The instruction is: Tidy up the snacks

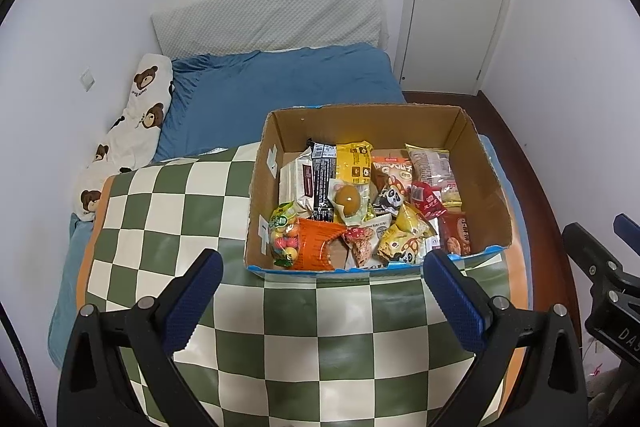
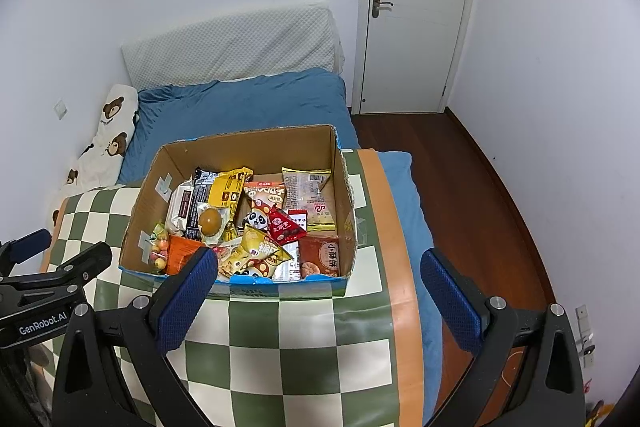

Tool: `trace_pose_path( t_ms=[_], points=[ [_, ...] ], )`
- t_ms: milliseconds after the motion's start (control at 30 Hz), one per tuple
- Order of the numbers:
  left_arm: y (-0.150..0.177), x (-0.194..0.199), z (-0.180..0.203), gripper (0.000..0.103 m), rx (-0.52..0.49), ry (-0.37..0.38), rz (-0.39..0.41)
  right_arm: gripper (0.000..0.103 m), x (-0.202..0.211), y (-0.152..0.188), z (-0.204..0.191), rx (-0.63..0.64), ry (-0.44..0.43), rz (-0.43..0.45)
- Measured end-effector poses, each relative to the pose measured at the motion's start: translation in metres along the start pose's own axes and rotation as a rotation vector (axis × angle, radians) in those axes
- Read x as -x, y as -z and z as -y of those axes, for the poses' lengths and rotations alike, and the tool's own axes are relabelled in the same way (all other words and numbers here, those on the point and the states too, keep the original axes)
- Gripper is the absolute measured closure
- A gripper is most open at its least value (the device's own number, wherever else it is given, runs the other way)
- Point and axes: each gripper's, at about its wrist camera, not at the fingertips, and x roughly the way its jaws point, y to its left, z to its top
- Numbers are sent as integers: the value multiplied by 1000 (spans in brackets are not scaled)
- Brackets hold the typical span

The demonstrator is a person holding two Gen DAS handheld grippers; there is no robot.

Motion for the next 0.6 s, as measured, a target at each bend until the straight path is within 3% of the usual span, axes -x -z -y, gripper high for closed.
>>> trace_pose_path(
  t_ms=[600],
  points=[
    [2,7,3,0,-24,-23,20,0,8,6,3,-32,-7,-6]
  ],
)
